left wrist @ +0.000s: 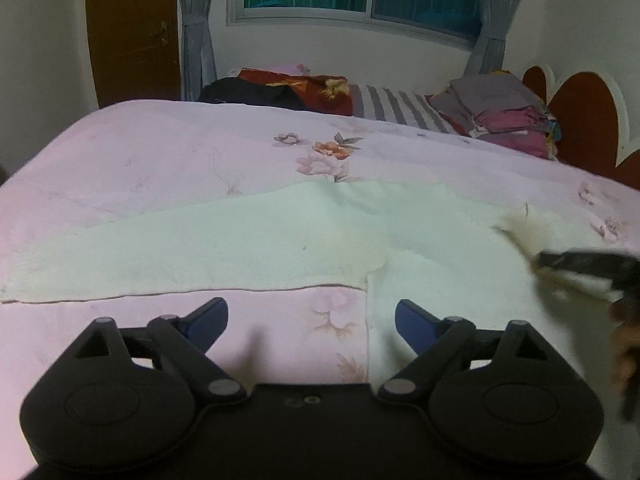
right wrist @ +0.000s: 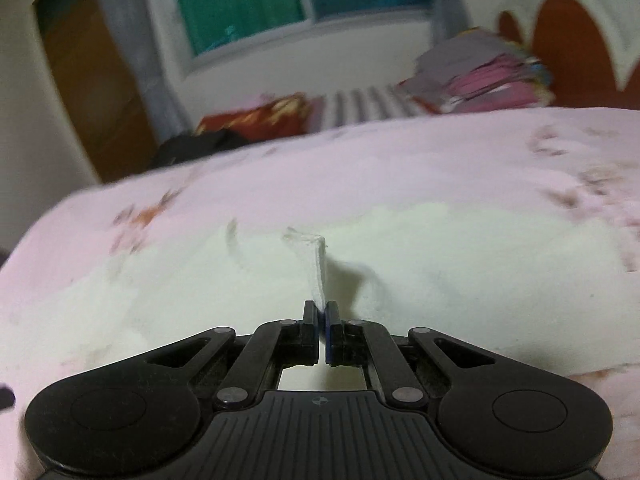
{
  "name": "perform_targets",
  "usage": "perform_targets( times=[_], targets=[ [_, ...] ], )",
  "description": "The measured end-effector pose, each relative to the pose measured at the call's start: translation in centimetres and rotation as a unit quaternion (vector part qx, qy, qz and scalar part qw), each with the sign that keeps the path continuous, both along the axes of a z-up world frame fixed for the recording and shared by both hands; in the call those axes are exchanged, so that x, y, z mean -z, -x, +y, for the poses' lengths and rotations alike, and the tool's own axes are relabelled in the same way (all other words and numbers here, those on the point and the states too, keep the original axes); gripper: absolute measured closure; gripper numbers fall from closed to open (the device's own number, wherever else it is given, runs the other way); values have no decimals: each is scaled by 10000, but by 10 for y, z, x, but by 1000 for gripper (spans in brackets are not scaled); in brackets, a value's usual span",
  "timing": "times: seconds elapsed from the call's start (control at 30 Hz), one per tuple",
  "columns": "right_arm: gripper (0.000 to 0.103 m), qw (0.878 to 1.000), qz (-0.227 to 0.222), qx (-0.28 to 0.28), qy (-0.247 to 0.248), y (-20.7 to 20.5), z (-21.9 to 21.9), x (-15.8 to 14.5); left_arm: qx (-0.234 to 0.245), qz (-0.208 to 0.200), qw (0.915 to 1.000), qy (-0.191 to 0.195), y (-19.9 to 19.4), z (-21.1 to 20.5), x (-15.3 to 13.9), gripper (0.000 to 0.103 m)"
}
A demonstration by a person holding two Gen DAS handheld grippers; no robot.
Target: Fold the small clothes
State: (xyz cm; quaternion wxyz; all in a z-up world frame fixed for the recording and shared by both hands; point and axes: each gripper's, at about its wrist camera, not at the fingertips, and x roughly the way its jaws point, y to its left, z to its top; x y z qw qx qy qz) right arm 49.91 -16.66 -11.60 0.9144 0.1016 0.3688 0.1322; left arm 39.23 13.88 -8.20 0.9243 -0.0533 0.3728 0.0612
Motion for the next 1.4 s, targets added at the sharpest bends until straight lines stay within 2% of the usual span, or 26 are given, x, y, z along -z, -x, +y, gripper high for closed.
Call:
perform_targets(
  times=[0.1,0.17,0.2,0.23,0.3,0.33,0.37,0.4,0.43,0.47,0.5,0.63,0.7,0.73,0.8,0.83,0.9,0.97,1.03,1.23,1.4],
  targets=[
    [100,9992,175,-271,234,-6,27,21,36,-2,9999,142,-9,4,2,13],
    [75,9985,50,-375,392,-5,36,27,110,-23,9996,277,-17,4,3,15],
    [41,9979,-20,-458,464,-1,39,25,179,-40,9991,378,-22,1,4,16],
    [27,9976,-135,-444,521,10,42,22,268,-59,9984,494,-27,-3,5,20],
    [27,9963,-337,-422,667,23,36,20,464,-89,9959,774,-39,-16,8,25],
    [32,9967,-294,-373,661,25,30,20,579,-93,9941,910,-47,-24,11,28],
    [41,9975,-197,-309,598,27,21,22,723,-54,9916,1074,-57,-35,15,36],
    [61,9982,-75,-253,533,28,14,22,845,3,9890,1214,-66,-46,21,41],
    [68,9987,74,-142,480,28,5,25,957,59,9859,1373,-75,-56,27,50],
    [70,9990,164,-35,426,29,-5,27,1049,128,9825,1535,-84,-67,32,56],
    [78,9991,188,38,382,31,-15,27,1124,219,9793,1667,-94,-77,39,56],
    [79,9983,227,413,347,35,-49,24,1173,454,9672,2208,-127,-105,59,64],
    [79,9974,317,579,295,37,-67,24,1121,565,9644,2327,-138,-114,69,67],
    [79,9969,356,649,260,38,-76,23,1100,616,9634,2364,-144,-117,74,73],
    [79,9962,392,756,193,38,-88,24,1122,679,9614,2421,-154,-122,82,96],
    [79,9957,410,815,185,39,-94,24,1129,674,9601,2470,-157,-123,85,100],
    [80,9950,430,895,125,39,-102,25,1058,460,9605,2534,-155,-117,79,100],
    [80,9948,424,920,88,43,-111,24,979,171,9658,2394,-146,-106,68,100],
    [80,9947,414,936,67,42,-113,24,841,50,9702,2270,-139,-88,62,100],
    [80,9933,361,1100,-1,41,-123,27,564,-46,9820,1800,-123,-37,54,100],
    [80,9938,363,1049,83,38,-125,26,500,-53,9819,1825,-120,-24,50,100]
  ],
)
